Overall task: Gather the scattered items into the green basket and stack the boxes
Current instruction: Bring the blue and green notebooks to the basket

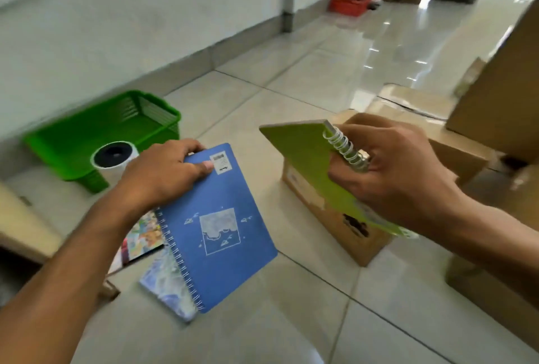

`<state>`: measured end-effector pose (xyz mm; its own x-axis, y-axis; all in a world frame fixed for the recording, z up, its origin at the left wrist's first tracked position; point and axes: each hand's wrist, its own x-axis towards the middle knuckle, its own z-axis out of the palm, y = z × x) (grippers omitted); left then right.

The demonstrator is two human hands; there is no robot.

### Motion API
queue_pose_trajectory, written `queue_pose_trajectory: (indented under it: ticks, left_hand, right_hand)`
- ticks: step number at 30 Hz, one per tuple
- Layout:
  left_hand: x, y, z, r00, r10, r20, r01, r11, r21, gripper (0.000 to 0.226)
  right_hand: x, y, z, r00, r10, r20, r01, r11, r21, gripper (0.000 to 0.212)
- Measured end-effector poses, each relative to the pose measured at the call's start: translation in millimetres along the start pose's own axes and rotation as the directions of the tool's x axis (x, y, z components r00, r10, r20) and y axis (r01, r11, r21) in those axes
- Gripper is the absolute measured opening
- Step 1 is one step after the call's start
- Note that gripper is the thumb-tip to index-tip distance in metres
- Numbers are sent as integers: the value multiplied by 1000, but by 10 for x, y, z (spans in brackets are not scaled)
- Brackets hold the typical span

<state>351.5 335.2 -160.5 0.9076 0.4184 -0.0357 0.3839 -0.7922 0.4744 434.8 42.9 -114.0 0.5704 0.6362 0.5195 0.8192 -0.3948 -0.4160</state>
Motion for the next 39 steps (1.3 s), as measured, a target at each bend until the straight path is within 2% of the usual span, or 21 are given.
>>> queue_pose_trajectory:
  ticks: [4, 7, 13, 16, 19, 22, 23, 26, 28, 39]
  left_hand:
    - [40, -639, -19, 986, -159, -59, 161, 987, 29, 13]
    - [84, -1014, 105, 958, -272, -88, 276, 961, 34, 11]
    - [120, -1404, 463, 898, -361, -251, 396, 912, 107, 21]
    - [147, -1528, 495, 891, -380, -250, 417, 901, 116, 47]
    - [154, -1573, 484, 889, -361, -282, 379, 925, 11, 59]
    - [130, -1549, 513, 912, -334, -238, 339, 941, -25, 56]
    - [107, -1557, 519, 915, -331, -232, 331, 943, -37, 54]
    - [17, -1613, 517, 919, -326, -224, 324, 945, -44, 54]
    - [-24, -1632, 516, 922, -317, -224, 317, 948, -37, 54]
    - [47, -1121, 549, 963, -92, -254, 81, 995, -53, 58]
  right_hand:
    - [458, -180, 630, 998, -62, 5, 62, 996, 66, 31]
    - [675, -174, 1147, 998, -48, 48, 48, 999, 18, 39]
    - [888, 1, 2191, 996, 25, 91, -18, 997, -78, 38]
    - [972, -57, 2600, 985, 7, 174, 19, 989, -149, 37]
    - [956, -134, 2912, 939, 5, 344, 68, 978, -199, 35]
    - [832, -159, 3130, 913, 60, 404, 42, 970, -239, 39]
    - [781, -153, 3201, 890, 84, 449, 25, 973, -231, 45]
    - [672, -125, 3312, 799, 133, 586, -58, 988, -146, 79]
    - [639, -88, 3294, 805, 131, 579, -84, 991, -108, 90]
    - [484, 283, 2474, 882, 95, 462, -42, 992, -122, 94]
